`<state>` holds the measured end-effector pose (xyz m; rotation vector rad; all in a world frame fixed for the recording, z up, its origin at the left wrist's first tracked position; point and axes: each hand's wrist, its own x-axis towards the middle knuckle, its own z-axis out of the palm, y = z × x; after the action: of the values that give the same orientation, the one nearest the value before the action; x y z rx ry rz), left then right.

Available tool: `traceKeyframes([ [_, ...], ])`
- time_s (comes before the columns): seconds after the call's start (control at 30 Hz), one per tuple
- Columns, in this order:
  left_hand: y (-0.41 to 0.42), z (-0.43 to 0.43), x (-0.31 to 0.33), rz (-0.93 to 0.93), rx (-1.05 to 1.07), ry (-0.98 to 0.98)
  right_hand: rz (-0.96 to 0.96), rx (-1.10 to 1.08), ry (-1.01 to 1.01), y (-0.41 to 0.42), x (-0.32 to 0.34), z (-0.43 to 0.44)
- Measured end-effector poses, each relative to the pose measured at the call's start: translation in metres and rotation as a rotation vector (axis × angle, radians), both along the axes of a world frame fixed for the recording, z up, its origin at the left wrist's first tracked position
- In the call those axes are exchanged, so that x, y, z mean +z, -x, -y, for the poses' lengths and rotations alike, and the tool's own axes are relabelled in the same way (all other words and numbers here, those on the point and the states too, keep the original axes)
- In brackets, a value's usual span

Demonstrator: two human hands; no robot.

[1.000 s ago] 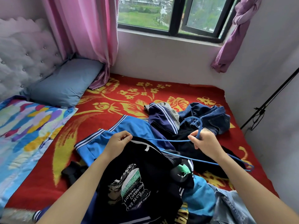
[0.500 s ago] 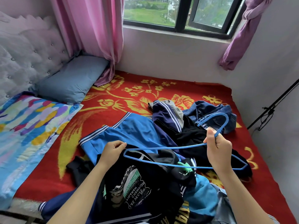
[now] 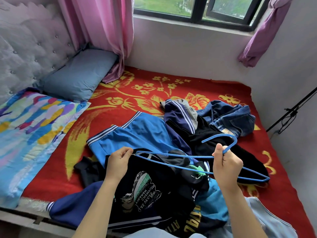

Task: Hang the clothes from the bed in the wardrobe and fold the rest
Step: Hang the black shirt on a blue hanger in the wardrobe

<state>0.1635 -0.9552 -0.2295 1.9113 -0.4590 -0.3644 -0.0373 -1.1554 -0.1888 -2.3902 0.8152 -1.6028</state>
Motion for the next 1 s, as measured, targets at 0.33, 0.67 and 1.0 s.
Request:
traceKeyframes([
  [0.33,0.016,-0.001,0.004,0.143,-0.092,-0.191,-0.007,-0.006,0.054,-0.002,-0.014,-0.020],
  [0.67,0.052,0.023,0.029,0.268,-0.362,-0.076,0.063,0.083,-0.144,-0.035,-0.011,-0.051],
  [1.0,0.016,0.009,0.056,0.616,-0.027,-0.077,0.415,0.021,-0.923,-0.017,-0.027,-0.028],
])
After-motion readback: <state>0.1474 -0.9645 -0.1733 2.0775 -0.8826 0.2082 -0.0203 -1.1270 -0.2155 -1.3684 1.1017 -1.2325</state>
